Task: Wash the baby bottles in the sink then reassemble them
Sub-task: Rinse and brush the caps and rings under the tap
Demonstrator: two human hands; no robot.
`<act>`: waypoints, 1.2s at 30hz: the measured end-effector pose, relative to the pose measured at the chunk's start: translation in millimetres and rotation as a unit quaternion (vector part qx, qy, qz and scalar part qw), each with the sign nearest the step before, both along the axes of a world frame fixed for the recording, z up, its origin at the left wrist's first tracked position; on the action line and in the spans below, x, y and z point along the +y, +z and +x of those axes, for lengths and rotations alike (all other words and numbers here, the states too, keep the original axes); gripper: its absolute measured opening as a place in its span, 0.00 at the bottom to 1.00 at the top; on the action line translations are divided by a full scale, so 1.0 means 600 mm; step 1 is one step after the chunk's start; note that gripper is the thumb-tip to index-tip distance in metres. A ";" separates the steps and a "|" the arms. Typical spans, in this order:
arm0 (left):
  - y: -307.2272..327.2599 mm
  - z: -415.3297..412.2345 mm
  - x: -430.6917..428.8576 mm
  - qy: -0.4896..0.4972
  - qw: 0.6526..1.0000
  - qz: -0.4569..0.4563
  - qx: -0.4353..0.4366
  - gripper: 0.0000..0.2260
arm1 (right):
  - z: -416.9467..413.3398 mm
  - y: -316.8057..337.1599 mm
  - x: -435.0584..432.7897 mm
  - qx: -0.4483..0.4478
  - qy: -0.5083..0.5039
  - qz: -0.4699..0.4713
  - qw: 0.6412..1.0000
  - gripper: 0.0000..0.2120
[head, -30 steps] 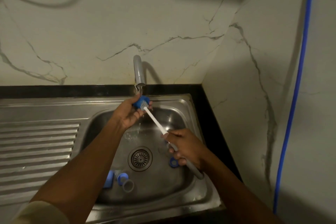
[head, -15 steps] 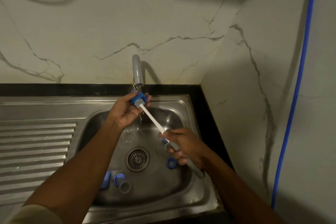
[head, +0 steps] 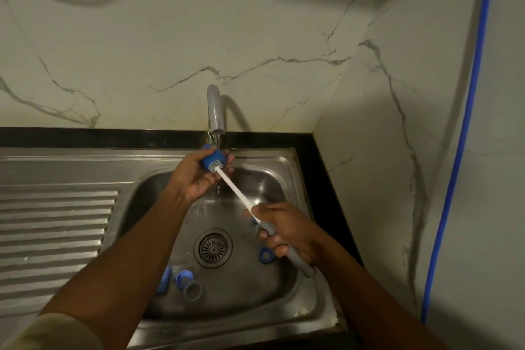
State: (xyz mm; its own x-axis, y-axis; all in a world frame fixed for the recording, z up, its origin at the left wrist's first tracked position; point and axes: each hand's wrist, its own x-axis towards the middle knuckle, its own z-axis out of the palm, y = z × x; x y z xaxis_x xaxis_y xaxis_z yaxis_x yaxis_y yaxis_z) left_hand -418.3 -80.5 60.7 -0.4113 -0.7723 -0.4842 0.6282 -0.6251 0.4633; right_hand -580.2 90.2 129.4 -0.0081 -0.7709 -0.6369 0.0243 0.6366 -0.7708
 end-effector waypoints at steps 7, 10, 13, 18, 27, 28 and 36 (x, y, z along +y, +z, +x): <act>0.007 -0.037 0.007 0.061 0.997 0.028 -0.037 0.12 | 0.010 -0.009 -0.003 0.573 0.144 -0.143 0.794 0.11; 0.007 -0.020 0.006 0.042 0.998 0.018 0.033 0.21 | 0.011 0.002 -0.002 0.186 0.034 -0.058 0.980 0.10; 0.005 -0.003 0.007 0.024 0.999 0.009 0.032 0.23 | 0.009 0.000 0.004 0.055 0.014 -0.019 0.998 0.10; 0.014 -0.031 0.016 0.032 0.992 0.017 -0.120 0.12 | 0.009 -0.021 0.000 0.635 0.155 -0.124 0.747 0.10; -0.005 -0.007 0.018 0.017 1.000 0.005 -0.008 0.14 | 0.012 -0.015 0.012 0.192 0.033 -0.031 0.980 0.12; -0.002 -0.011 0.021 0.024 0.999 0.004 -0.048 0.13 | 0.008 -0.019 0.009 0.376 0.094 -0.063 0.919 0.12; 0.016 -0.009 0.008 0.026 0.999 0.001 -0.039 0.21 | 0.033 -0.019 0.021 0.154 0.007 -0.070 0.986 0.07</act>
